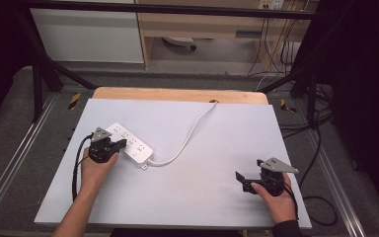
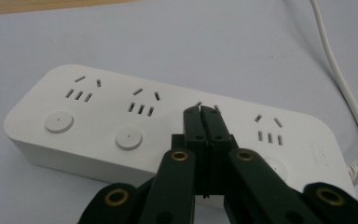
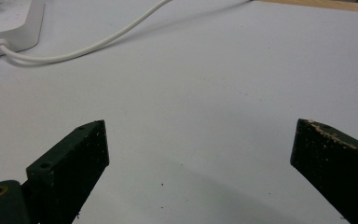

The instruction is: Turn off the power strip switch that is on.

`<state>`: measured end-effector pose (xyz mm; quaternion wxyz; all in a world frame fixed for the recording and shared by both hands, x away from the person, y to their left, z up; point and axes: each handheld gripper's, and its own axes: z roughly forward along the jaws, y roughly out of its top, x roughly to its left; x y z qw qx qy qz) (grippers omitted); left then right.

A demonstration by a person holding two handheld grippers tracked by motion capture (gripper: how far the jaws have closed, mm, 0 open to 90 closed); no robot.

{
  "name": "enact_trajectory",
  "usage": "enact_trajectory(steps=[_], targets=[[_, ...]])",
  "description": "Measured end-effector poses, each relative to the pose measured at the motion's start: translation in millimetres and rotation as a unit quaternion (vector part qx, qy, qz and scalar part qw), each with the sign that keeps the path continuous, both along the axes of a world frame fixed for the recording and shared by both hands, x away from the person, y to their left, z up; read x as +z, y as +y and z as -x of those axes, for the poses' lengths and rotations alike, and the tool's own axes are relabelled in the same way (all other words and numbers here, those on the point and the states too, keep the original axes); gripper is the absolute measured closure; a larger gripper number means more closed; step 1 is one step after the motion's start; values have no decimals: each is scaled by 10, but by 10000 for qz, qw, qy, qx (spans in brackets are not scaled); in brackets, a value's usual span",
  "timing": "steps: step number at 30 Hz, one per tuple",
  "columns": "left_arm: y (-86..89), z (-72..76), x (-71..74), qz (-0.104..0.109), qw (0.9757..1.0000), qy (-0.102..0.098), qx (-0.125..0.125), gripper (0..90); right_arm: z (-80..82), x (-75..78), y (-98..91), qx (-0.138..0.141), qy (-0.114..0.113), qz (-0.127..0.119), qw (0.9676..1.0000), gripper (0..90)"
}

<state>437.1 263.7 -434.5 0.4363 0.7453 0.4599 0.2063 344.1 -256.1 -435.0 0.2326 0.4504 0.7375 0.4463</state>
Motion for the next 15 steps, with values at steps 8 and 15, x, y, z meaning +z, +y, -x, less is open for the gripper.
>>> enact_trajectory(steps=[8, 15], targets=[[-15, -1, -12, -35, 10000, 9, 24, 900, 6, 9, 25, 5, -34, 63, 10000, 57], [0, 0, -6, 28, 10000, 7, 23, 900, 4, 8, 19, 4, 0, 51, 10000, 58]])
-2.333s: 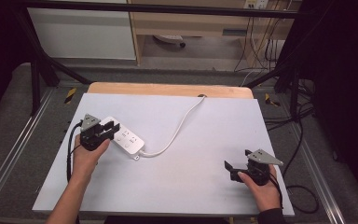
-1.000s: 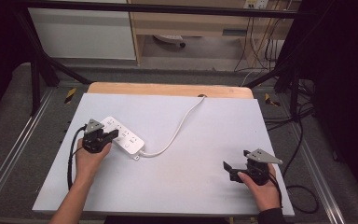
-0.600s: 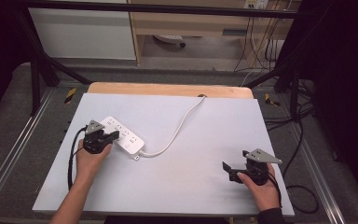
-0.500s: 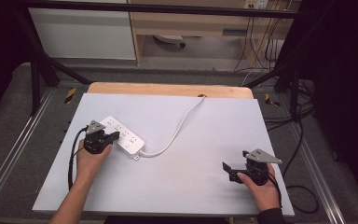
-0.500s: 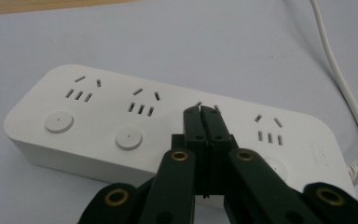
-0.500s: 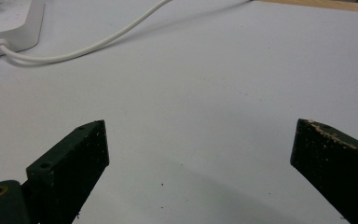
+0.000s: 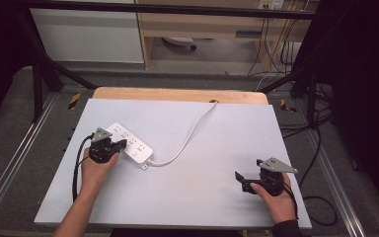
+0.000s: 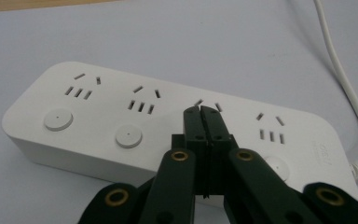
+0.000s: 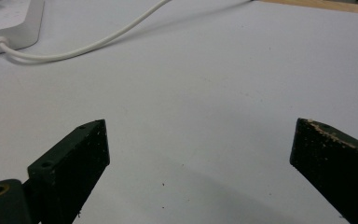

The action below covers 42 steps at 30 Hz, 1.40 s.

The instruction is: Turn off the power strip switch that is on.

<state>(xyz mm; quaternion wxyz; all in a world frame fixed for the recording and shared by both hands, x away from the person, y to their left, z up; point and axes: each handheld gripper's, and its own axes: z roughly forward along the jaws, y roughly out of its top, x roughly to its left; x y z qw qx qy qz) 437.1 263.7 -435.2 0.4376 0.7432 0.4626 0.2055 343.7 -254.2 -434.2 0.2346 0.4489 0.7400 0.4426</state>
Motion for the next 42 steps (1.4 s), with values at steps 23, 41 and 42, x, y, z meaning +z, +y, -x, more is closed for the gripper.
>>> enact_trajectory(steps=[23, 41, 42], targets=[[-30, 0, -10, -86, 9999, 51, -14, 900, -24, -31, -26, -149, 151, -61, 9998, 26], [-19, -16, -28, -2, 9999, 132, -39, 900, -24, -33, -25, -109, 178, -46, 9998, 27], [-17, -18, -29, 5, 9999, 136, -41, 900, -24, -33, -25, -109, 178, -46, 9998, 27]])
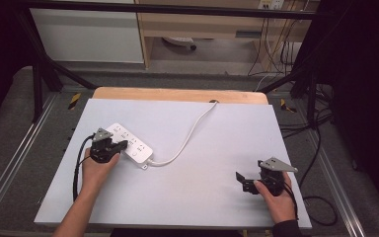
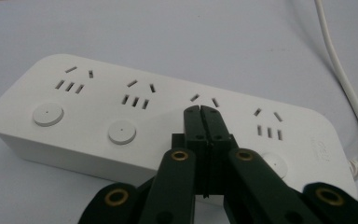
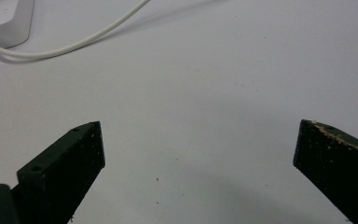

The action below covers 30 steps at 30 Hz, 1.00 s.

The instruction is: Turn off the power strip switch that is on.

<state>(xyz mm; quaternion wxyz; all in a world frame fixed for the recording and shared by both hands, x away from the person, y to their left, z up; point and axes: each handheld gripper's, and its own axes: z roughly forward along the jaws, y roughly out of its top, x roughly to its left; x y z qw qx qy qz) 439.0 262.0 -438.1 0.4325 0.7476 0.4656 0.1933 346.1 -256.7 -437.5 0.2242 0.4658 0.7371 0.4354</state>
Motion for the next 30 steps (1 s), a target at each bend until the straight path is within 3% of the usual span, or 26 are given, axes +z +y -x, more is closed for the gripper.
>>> enact_trajectory(steps=[7, 15, 26, 28, 30], targets=[[2, -5, -11, -4, 10000, -8, -24, 900, -3, -5, -2, -9, -13, 17, 10000, 28], [31, -27, -32, 184, 9998, 25, -32, 900, -3, -10, -1, -4, 11, 23, 10000, 28], [20, -18, -38, 275, 9995, 74, -125, 900, -7, -19, -2, -33, 47, 24, 10000, 28], [-14, -4, -25, 50, 9999, -12, -135, 900, -11, -26, 2, -41, 72, 32, 10000, 28], [-19, -1, -26, 25, 9999, -30, -127, 900, -9, -25, 4, -40, 78, 37, 10000, 28]])
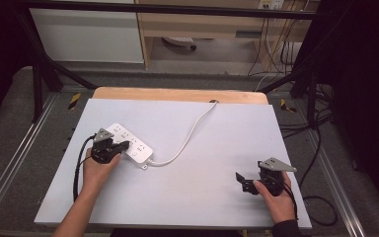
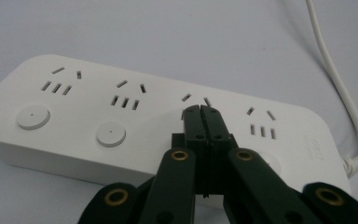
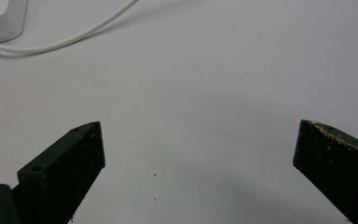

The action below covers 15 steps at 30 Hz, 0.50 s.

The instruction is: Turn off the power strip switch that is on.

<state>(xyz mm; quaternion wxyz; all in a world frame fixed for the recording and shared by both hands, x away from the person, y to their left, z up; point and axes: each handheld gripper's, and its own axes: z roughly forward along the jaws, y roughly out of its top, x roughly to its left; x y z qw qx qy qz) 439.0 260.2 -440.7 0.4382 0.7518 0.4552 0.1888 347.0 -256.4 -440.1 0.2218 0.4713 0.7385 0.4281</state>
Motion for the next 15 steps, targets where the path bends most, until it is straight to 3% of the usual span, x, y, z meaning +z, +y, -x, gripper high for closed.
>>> enact_trajectory(steps=[3, 11, 15], targets=[[17, -5, -9, 126, 9999, 29, 1, 900, 3, 4, -5, -6, -21, 17, 10000, 28], [45, 6, 5, 1, 9999, 3, 104, 900, 0, 3, -15, -7, -26, 17, 10000, 28], [78, -1, -4, 73, 9999, 7, 129, 900, 0, 2, -9, -13, -16, 2, 10000, 28]])
